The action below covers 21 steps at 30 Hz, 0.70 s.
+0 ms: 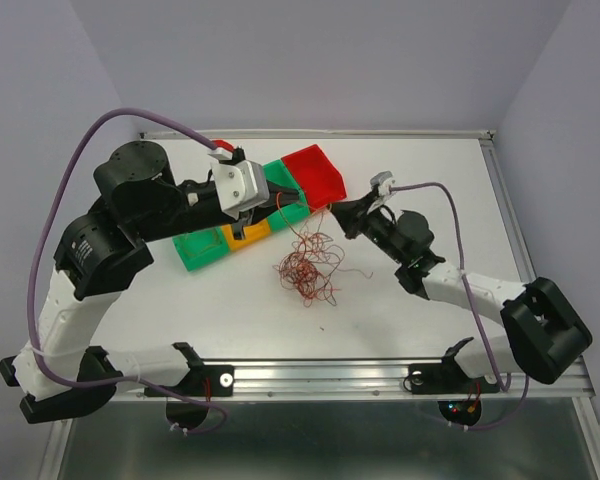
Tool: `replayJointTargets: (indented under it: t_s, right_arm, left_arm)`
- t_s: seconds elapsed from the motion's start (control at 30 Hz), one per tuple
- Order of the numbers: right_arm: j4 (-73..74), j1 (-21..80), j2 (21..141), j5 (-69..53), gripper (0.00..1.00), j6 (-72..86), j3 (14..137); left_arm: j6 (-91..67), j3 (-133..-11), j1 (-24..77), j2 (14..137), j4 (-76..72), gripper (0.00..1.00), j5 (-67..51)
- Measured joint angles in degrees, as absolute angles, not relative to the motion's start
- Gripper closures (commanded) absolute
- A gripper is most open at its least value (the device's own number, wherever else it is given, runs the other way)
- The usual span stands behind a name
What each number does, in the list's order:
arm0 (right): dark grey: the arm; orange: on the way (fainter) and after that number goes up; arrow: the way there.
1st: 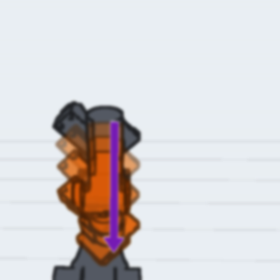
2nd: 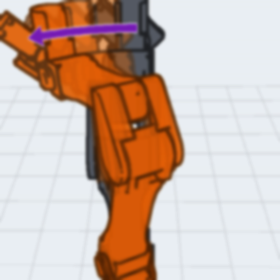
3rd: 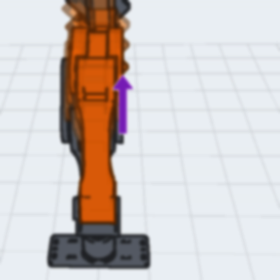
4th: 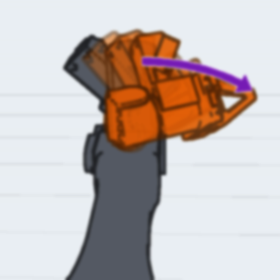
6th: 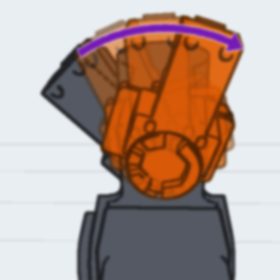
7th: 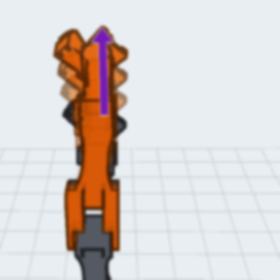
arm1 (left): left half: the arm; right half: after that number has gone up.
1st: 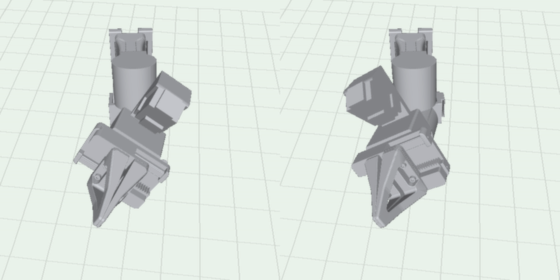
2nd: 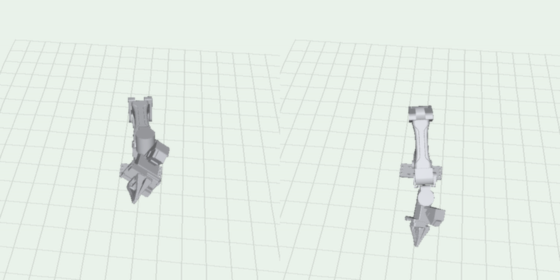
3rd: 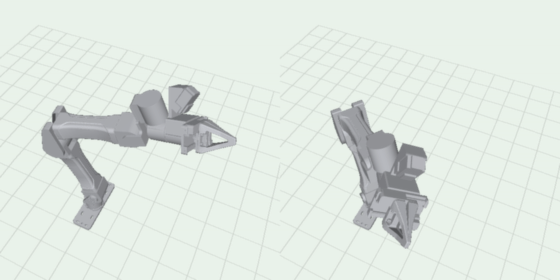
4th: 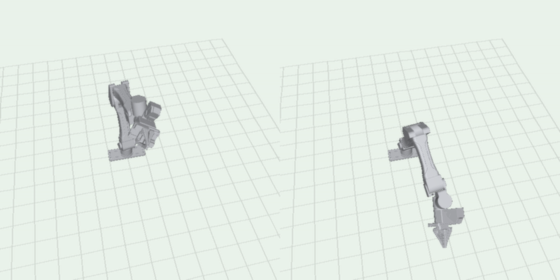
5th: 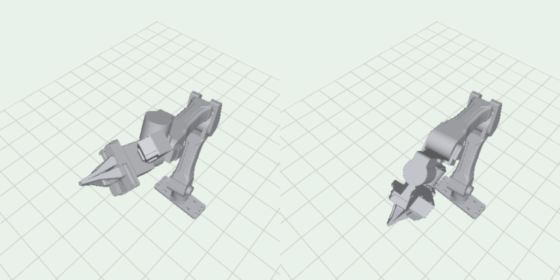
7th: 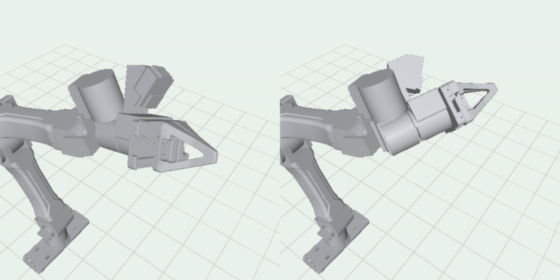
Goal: Untangle the cables
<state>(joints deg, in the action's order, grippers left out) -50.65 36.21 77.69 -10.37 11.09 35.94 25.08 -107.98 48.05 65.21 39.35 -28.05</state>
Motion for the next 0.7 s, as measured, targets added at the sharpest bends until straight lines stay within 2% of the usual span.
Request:
replayJointTargets:
  t_s: [0.17,0.27,0.47,0.7]
  right_arm:
    - [-42.1,31.4,74.0,9.4,0.99,20.6,33.0]
    - [-36.9,28.7,70.3,16.4,0.99,25.1,29.7]
    - [-31.4,21.3,64.5,21.7,0.99,32.3,24.3]
    - [-27.5,14.3,64.5,22.3,0.99,37.8,21.6]
  left_arm:
    - [25.0,-108.1,48.1,63.8,40.3,1.00,-28.0]
    - [25.0,-109.0,48.1,62.7,41.7,1.00,-27.1]
    - [24.8,-114.1,48.1,59.2,44.4,1.00,-23.6]
    - [24.6,-120.6,48.1,55.1,45.6,1.00,-17.2]
